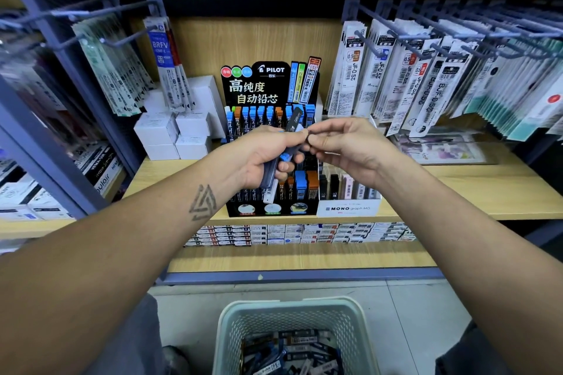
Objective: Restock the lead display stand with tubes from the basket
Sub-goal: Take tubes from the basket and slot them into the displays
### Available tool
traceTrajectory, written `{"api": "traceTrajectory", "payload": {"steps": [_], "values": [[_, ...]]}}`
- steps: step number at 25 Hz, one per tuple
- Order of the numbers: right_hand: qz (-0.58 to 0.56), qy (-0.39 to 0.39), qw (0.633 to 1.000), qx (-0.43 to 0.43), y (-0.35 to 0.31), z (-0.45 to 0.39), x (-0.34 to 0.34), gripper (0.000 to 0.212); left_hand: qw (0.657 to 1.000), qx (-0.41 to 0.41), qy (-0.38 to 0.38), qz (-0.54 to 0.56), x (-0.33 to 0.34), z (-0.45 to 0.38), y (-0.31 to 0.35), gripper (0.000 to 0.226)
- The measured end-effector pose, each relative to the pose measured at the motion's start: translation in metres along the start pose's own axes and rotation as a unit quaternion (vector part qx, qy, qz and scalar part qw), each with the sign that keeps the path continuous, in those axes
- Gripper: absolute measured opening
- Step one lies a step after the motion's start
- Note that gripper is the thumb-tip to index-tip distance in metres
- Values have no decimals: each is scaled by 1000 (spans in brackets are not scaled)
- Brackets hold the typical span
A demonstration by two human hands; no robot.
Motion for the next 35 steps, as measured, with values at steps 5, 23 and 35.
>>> {"api": "traceTrajectory", "payload": {"steps": [5, 23, 35], "values": [[-27, 49, 998, -21, -7, -1, -18, 21, 1000, -5, 0, 8, -5, -2, 0, 21], [3, -50, 998, -30, 3, -2, 7, 28, 987, 74, 131, -49, -19, -8, 9, 34], [-29, 35, 998, -39, -3, -1, -6, 16, 983, 108, 146, -3, -29, -3, 21, 10]]}}
Point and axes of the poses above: each hand's wrist, its own z-axis away from the middle knuckle, its own x-axis out of the palm, y = z × x, the point moved 5 cm from there along -z, towards the middle knuckle, and after that the axes turned 1 degree about x, right-handed, at the moved point
